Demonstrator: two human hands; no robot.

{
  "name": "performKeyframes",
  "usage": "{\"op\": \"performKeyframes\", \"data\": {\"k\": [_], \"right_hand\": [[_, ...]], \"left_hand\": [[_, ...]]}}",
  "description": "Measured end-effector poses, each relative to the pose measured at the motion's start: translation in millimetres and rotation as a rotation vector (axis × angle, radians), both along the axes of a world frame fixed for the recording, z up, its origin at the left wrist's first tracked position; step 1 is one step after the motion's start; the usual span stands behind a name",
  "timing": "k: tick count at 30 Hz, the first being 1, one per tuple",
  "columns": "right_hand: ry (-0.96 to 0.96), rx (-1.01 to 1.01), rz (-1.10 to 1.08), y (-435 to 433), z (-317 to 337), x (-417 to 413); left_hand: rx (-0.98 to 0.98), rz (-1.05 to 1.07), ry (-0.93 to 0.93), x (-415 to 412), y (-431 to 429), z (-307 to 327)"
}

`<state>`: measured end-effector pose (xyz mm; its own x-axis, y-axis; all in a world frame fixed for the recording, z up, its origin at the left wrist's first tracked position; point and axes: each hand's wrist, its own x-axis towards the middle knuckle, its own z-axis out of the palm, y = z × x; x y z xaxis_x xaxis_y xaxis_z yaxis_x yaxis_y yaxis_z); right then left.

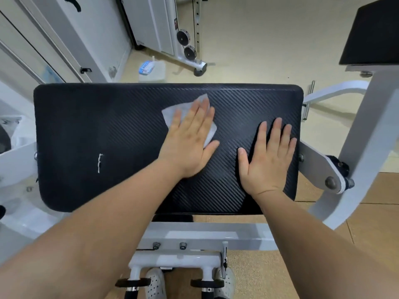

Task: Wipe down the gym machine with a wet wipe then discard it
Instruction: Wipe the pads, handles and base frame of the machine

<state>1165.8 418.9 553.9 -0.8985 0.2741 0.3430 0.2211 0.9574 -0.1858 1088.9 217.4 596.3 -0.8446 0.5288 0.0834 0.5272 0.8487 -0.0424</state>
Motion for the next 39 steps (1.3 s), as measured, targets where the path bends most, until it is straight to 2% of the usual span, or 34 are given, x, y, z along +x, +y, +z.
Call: {"op": "performKeyframes", "data": {"k": [4, 7, 11, 15, 18, 21, 26, 30, 34, 35, 36, 39], "right_hand": [[0.016, 0.003, -0.004, -0.8, -1.1, 0.0], [0.032, -0.008, 0.005, -0.5, -2.2, -0.2], [0.061, -0.014, 0.025, 0.5, -4.4, 1.0], [0.061, -0.025, 0.028, -0.1, -3.7, 1.0], [0.045, -0.035, 0.027, 0.5, -1.8, 1.7], [0.041, -0.036, 0.032, 0.8, -1.1, 2.6], [0.034, -0.058, 0.060, 3.8, 0.2, 4.3], [0.048, -0.118, 0.108, 4.6, 4.9, 4.8], [0.066, -0.486, 0.238, 21.3, 21.6, 19.9], [0.083, -0.527, 0.273, 27.2, 27.8, 28.3], [0.123, -0.488, 0.300, 32.9, 34.8, 38.1], [0.276, -0.155, 0.311, 46.6, 48.2, 65.1]], "left_hand": [[0.043, 0.048, -0.038, -45.1, 32.6, 33.3], [0.024, 0.017, -0.025, -43.4, 39.9, 31.3], [0.002, -0.158, -0.032, 20.7, 26.1, -8.5], [-0.084, -0.212, -0.029, 103.7, 7.2, -58.7], [-0.102, -0.214, -0.059, 134.0, -4.3, -72.9], [-0.099, -0.201, -0.046, 117.4, -0.2, -64.9], [0.038, -0.018, -0.011, 17.9, 33.7, -9.0], [0.027, 0.058, -0.033, -34.7, 68.1, 27.9], [0.011, 0.070, -0.036, -29.4, 80.9, 27.6], [0.020, 0.042, -0.041, -18.9, 83.6, 22.2], [0.019, 0.005, -0.042, -3.8, 87.4, 14.5], [-0.041, -0.074, -0.024, 58.6, 103.6, -22.1]]}}
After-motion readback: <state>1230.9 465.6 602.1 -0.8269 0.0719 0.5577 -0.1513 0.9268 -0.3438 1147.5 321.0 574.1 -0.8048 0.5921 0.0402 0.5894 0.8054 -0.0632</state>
